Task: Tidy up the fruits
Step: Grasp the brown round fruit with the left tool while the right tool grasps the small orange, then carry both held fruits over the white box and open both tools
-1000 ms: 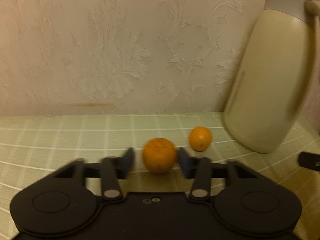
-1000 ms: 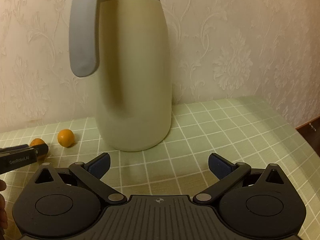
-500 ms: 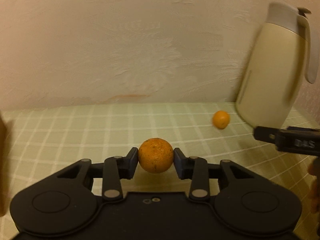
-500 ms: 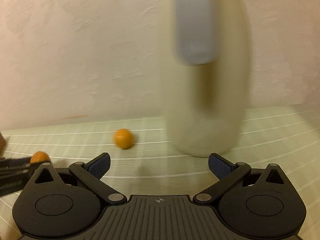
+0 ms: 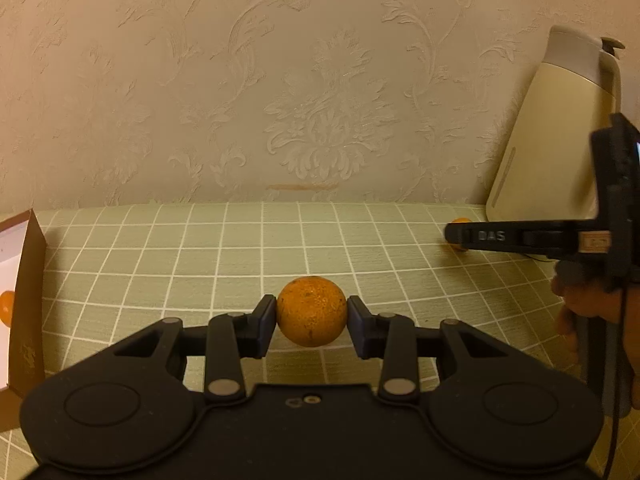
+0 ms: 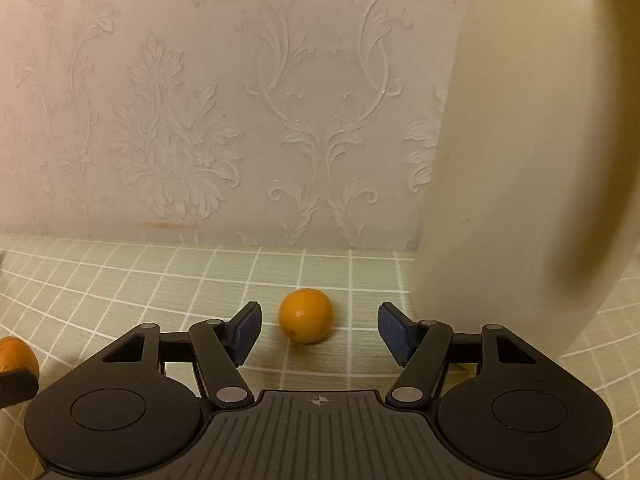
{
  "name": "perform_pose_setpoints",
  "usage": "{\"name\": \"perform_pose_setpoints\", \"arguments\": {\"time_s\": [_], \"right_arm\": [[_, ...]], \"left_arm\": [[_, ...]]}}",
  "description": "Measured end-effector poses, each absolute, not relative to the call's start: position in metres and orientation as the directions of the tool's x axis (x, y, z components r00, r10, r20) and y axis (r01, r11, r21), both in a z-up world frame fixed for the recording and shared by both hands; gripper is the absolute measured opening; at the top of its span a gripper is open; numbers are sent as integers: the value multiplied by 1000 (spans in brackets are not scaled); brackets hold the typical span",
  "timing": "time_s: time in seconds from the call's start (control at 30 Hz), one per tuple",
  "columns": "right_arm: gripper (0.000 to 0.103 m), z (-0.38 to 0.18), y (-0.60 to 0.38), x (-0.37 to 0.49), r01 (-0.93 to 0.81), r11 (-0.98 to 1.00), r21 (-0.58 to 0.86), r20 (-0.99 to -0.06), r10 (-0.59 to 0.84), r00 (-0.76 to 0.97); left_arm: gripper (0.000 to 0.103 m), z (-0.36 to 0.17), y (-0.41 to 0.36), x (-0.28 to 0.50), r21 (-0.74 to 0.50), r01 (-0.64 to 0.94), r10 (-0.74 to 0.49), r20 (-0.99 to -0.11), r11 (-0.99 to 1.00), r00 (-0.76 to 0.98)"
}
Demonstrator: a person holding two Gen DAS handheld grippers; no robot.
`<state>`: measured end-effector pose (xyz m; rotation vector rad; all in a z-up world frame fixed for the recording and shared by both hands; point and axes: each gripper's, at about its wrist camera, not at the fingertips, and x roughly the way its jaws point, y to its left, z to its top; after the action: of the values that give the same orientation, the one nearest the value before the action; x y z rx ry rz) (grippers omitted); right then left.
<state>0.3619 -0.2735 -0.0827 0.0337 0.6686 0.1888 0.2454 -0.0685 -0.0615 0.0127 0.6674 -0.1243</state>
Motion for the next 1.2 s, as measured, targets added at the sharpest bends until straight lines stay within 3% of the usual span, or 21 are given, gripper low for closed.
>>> {"name": "perform_pose_setpoints", "arguments": {"time_s": [0.07, 0.17, 0.2, 0.87, 1.2], "right_arm": [[61, -84, -270, 365, -160, 983, 90, -615, 181, 767], [44, -89, -268, 372, -159, 983, 92, -644, 180, 743], [33, -91, -268, 374, -162, 982, 97, -651, 186, 736], [32, -36, -285, 294, -201, 979, 28, -609, 176, 774], [32, -16, -252, 198, -369, 929, -13, -614, 284, 737]], "left_arm": [[29, -61, -67, 243, -26, 120, -111, -617, 992, 779], [29, -61, -65, 241, -25, 117, -107, -617, 993, 779], [29, -61, -64, 240, -22, 117, -106, -617, 993, 780], [29, -24, -50, 190, 6, 120, -96, -568, 993, 818], [29, -7, -17, 114, 29, 68, -41, -552, 997, 833]]}}
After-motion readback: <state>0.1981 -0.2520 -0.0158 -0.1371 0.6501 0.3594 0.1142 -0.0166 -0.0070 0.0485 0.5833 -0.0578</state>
